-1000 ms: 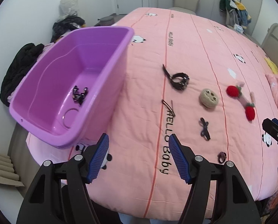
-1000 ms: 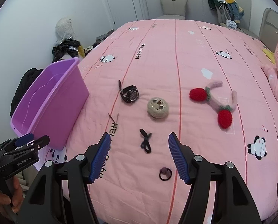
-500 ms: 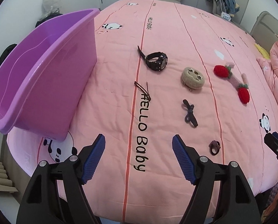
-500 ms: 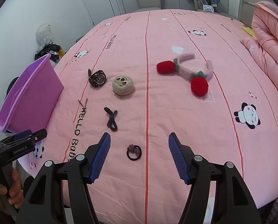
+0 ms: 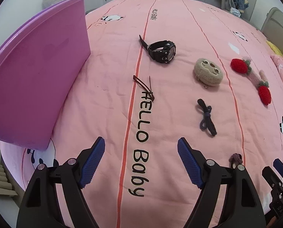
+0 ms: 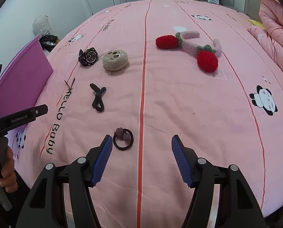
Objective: Organize jewelry
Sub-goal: 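Move both tools back over the bedspread toward the remaining items, then grasp the brown hair pins with the left tool while the right tool grasps the black hair tie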
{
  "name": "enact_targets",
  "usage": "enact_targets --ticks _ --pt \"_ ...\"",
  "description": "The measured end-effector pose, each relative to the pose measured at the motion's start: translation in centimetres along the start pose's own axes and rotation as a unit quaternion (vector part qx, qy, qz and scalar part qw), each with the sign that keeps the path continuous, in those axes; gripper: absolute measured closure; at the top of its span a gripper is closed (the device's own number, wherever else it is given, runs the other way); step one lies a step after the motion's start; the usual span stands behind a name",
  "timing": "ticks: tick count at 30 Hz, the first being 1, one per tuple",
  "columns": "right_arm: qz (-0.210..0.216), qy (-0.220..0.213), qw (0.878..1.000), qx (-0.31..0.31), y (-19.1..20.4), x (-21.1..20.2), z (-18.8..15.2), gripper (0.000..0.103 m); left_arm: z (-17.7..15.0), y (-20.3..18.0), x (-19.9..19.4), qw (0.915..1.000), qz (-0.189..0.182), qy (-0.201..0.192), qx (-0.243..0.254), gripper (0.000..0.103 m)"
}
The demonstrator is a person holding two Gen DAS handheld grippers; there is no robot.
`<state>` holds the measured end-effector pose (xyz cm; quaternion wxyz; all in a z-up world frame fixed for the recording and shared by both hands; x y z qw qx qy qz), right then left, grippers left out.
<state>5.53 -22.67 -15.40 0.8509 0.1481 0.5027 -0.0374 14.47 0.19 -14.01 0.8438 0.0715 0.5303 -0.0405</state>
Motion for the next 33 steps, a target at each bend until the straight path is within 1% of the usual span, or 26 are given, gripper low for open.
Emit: enact_targets --ticks 7,15,19,25,28,33 --pt "-0.009 0.013 1.000 -0.009 0.4 2.4 -0.2 0.041 1.6 1.5 3.9 0.9996 0.021 0.016 -0.006 0.026" --pt "-0.015 0.023 1.000 -0.014 0.7 3.9 -0.2 0.041 3.7 1.4 7.0 0.9995 0.016 0.026 -0.006 0.026" --pt "-0.016 0.032 0.999 -0.023 1.2 4.9 -0.3 0.041 4.4 1.0 7.9 0.9996 0.014 0.026 -0.002 0.026" --pt "-0.013 0.048 0.998 -0.039 2.4 6.5 -0.6 0.041 4.8 1.0 8.9 0.9995 0.009 0.030 -0.008 0.026" --pt "-0.022 0.055 0.997 -0.049 2.8 7.5 -0.8 0.041 5.2 1.1 9.5 0.9994 0.008 0.032 -0.013 0.026" --pt "-0.030 0.050 0.997 -0.056 3.0 8.2 -1.0 0.041 5.8 1.2 10.4 0.9993 0.011 0.031 -0.019 0.026"
Point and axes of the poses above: each gripper's, at about its wrist camera, not at the fingertips, and x roughly the way its jaws point, y to its left, z to its top, the point moved 4 cm from there along x, roughly the way its jaws point, and after that the axes turned 6 degrees about x, right-handed, at the moved point
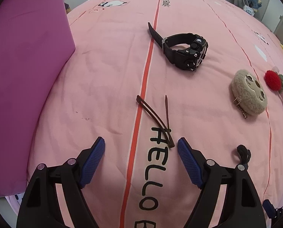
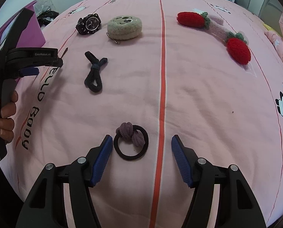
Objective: Organize jewelry
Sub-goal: 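Grasp the brown hair pins with the left tool while the right tool grasps the black hair tie, then carry the hair pins and hair tie over the purple tub with both tools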
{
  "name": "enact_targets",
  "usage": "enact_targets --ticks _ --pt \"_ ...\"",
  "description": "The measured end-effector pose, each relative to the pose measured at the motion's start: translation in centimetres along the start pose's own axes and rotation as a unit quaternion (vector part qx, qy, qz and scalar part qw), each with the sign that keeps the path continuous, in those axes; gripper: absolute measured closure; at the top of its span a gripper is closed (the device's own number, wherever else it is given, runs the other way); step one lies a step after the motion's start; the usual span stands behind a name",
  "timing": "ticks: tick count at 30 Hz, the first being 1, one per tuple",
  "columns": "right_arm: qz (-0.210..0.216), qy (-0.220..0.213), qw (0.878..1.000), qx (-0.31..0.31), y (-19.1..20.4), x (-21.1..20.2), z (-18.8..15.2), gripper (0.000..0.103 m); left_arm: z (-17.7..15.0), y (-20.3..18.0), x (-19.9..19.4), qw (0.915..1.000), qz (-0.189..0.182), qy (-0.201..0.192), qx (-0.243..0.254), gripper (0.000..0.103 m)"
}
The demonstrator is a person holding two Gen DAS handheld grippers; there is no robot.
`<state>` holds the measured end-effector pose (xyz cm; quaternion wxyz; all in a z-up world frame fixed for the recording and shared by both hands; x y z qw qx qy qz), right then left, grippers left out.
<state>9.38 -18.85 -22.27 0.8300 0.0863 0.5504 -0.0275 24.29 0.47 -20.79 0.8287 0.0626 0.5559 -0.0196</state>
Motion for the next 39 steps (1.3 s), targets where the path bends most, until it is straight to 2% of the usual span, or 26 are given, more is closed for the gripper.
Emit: enact_targets --ticks 13,15,16,18,20,21,23,26,33,39 --pt "-0.025 -0.020 0.999 -0.036 0.8 0.4 -0.1 0.042 1.4 -0.3 1.8 0.9997 0.018 -0.011 -0.011 0.025" --pt "-0.025 -0.021 0.999 -0.037 0.8 0.4 -0.1 0.044 1.4 -0.5 1.6 0.9996 0.020 -0.017 -0.007 0.028" --pt "-0.024 -0.021 0.999 -0.038 0.8 0.3 -0.1 0.046 1.3 -0.6 1.5 0.9996 0.017 -0.019 -0.005 0.032" --pt "-0.026 -0.024 0.998 -0.047 1.1 0.2 -0.1 0.057 1.1 -0.7 1.1 0.9997 0.010 -0.023 -0.001 0.041" --pt "-0.024 -0.025 0.998 -0.055 1.6 0.1 -0.1 0.067 0.9 -0.9 0.8 0.9997 0.005 -0.024 0.002 0.056" --pt "-0.025 -0.025 0.998 -0.058 1.7 0.1 -0.1 0.071 0.9 -0.9 0.7 0.9997 0.003 -0.025 0.003 0.060" --pt "-0.022 -0.025 0.998 -0.060 1.8 0.1 -0.1 0.076 0.7 -0.9 0.6 0.9997 -0.001 -0.024 0.005 0.079" --pt "-0.014 -0.025 0.998 -0.056 1.7 0.0 0.0 0.080 0.1 -0.8 0.3 0.9997 -0.004 -0.025 0.003 0.093" --pt "0.009 -0.023 0.999 -0.031 1.1 -0.7 0.1 0.083 -0.8 0.6 -0.9 0.9992 -0.030 -0.019 -0.016 0.094" --pt "0.032 -0.027 0.999 -0.015 1.1 -2.0 0.2 0.083 -2.2 1.0 -3.7 0.9992 -0.031 -0.023 -0.010 0.094"
Point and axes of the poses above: each gripper's, at about its wrist camera, not at the fingertips, and x roughly the way its jaws point, y to its left, z to its top, the point moved 4 cm from there along x, roughly the way its jaws point, and after that the axes turned 6 degrees about x, right-handed, at the moved point
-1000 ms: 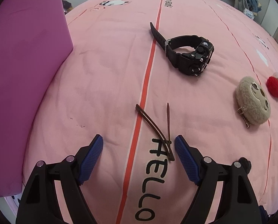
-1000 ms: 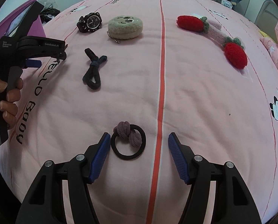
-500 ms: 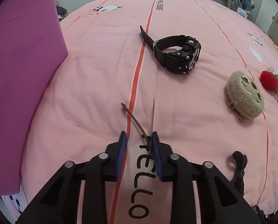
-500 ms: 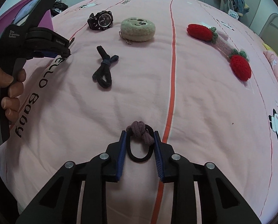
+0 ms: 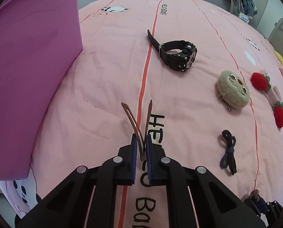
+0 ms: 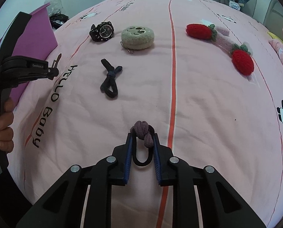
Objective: Organize jewelry
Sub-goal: 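Carry the hair pins and hair tie over the purple tub with both tools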
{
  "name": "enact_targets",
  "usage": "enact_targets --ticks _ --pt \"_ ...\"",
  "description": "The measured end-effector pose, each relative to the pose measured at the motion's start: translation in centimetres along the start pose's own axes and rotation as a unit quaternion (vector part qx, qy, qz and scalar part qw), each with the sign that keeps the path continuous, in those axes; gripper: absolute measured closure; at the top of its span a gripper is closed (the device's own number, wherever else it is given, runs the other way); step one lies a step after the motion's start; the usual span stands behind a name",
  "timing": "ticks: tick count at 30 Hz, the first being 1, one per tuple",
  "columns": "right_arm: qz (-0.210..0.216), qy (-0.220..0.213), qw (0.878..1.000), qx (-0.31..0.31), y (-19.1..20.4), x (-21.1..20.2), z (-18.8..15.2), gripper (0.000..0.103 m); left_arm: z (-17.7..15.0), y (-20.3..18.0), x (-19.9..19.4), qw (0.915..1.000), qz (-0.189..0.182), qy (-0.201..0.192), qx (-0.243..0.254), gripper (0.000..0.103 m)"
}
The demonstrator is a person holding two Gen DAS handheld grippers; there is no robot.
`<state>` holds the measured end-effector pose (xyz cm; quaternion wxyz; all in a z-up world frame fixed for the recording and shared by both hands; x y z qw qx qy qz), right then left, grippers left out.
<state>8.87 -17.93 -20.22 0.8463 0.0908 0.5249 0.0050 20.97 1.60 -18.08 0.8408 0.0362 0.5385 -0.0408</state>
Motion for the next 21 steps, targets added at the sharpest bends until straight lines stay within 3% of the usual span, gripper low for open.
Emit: enact_targets --ticks 10,21 --pt "0.039 -0.015 0.999 0.027 0.5 -4.2 1.4 0.083 -2.4 0.5 -6.1 1.0000 -0.001 -0.006 0.002 0.094" --pt "0.073 -0.057 0.996 -0.010 5.0 -10.5 4.6 0.083 -3.0 3.1 -14.2 0.9989 0.004 -0.044 -0.016 0.094"
Point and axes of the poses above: each gripper's, at about its wrist camera, not at the fingertips, and x roughly the way its jaws point, y to its left, z to its top, the point moved 4 cm from there along x, roughly the way its jaws point, and after that the axes turned 6 degrees about x, right-handed, at the moved point
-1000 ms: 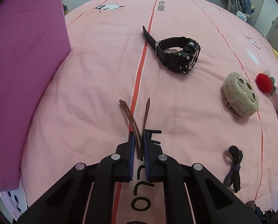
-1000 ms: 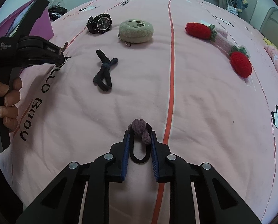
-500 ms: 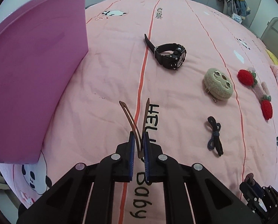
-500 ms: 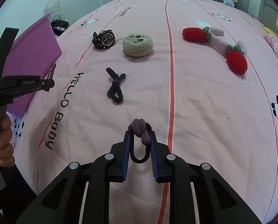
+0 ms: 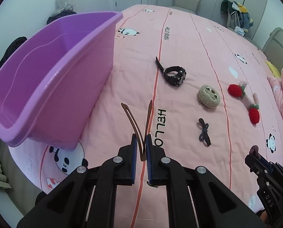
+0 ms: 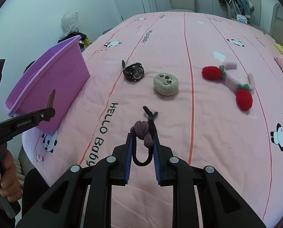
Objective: Organize jewelry
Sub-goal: 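Carry the hair pins and hair tie over the purple tub with both tools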
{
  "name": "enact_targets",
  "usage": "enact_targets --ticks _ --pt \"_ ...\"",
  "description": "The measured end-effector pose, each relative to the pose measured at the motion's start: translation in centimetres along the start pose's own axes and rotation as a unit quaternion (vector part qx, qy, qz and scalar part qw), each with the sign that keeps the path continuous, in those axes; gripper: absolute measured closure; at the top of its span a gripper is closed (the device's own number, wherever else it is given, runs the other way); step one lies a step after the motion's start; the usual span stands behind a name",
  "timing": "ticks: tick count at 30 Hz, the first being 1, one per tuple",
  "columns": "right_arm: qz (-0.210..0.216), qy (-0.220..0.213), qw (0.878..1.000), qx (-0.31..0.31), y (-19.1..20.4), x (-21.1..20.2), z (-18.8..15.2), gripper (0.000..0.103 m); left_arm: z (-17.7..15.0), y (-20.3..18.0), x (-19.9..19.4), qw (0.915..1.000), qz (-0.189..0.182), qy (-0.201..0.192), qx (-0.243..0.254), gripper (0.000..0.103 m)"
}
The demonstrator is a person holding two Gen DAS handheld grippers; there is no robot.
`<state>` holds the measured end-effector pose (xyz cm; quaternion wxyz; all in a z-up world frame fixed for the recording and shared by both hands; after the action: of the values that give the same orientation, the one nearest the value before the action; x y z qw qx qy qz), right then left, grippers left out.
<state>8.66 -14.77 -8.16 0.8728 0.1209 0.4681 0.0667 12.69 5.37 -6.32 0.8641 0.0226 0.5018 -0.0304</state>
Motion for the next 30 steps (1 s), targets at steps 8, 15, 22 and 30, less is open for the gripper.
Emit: enact_targets --ticks 8,15,22,30 --pt "0.048 -0.021 0.998 -0.044 6.7 -2.0 4.3 0.083 1.3 3.6 -4.4 0.9995 0.021 -0.017 -0.014 0.094" --pt "0.103 -0.033 0.990 -0.095 14.6 -2.0 9.1 0.083 3.7 9.3 -7.0 0.9961 0.056 -0.036 -0.058 0.094" --pt "0.152 -0.018 0.978 -0.144 22.6 0.2 12.4 0.083 5.8 15.9 -8.1 0.9880 0.102 -0.041 -0.108 0.094" --pt "0.173 0.018 0.970 -0.171 29.0 3.6 14.5 0.083 6.9 20.6 -7.1 0.9812 0.130 -0.021 -0.141 0.094"
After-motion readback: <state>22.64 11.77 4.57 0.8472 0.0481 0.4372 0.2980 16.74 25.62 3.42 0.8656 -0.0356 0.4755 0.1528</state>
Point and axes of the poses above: each gripper's, at about its wrist camera, not at the fingertips, and x roughly the way its jaws point, y to its left, z to its top, the point moved 4 cm from there along x, roughly the way its jaws point, and after that the axes turned 6 degrees about x, right-handed, at the moved point
